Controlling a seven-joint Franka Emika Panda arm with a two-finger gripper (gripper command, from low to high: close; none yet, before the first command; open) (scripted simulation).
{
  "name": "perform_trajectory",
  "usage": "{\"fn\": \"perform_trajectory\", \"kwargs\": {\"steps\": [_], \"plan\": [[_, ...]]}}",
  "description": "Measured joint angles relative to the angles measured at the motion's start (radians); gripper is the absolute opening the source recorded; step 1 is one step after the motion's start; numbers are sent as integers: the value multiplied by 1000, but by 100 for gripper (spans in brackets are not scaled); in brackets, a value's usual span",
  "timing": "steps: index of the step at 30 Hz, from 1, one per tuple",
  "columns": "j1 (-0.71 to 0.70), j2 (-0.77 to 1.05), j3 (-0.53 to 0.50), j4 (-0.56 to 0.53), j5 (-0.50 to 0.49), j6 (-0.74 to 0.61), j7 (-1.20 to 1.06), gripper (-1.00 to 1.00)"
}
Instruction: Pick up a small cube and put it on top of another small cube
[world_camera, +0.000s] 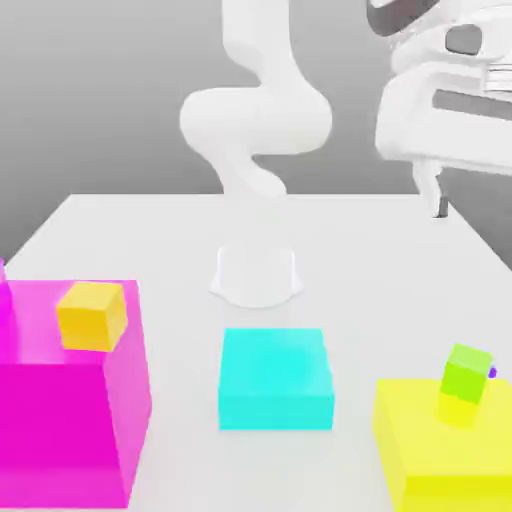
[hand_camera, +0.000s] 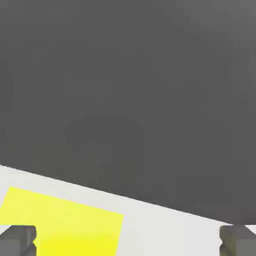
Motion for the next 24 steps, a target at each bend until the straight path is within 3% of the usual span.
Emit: {"fn": "perform_trajectory", "kwargs": {"steps": [9, 16, 23, 24], "plan": [[159, 340, 117, -86, -201, 119, 284, 0], [179, 436, 84, -148, -92, 259, 569, 0], [367, 605, -135, -103, -293, 379, 770, 0], [392, 627, -165, -96, -318, 394, 790, -100]]}}
